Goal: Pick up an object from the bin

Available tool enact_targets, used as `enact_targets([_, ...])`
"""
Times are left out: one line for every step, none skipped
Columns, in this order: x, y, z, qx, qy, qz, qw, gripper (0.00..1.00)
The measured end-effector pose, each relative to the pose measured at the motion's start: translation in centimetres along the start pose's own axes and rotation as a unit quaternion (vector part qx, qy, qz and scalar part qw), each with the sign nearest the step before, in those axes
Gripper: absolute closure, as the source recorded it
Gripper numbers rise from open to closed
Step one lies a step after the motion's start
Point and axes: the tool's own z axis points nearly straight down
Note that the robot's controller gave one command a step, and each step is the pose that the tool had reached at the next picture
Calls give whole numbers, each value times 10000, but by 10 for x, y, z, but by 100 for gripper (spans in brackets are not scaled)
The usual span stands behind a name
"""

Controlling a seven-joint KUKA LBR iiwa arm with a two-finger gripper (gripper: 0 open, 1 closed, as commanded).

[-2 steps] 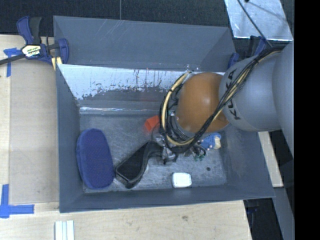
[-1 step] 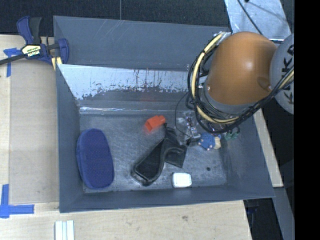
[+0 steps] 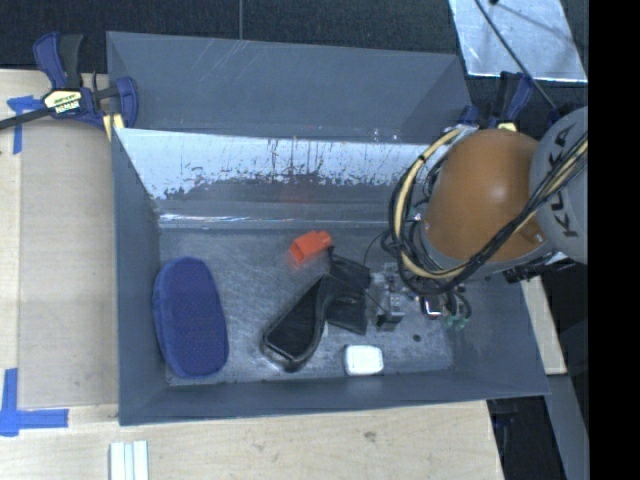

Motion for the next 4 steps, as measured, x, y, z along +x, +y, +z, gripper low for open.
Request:
enact_targets([-37,-12,41,-5,-43,1223,9925,100])
enact_targets([-36,-12,41,-7,-41,1215,9926,0])
enact_targets([-29,39,92,-4,-19,1057,9944,0])
enact_targets([-32,36,88,-5,-65,1083,9941,100])
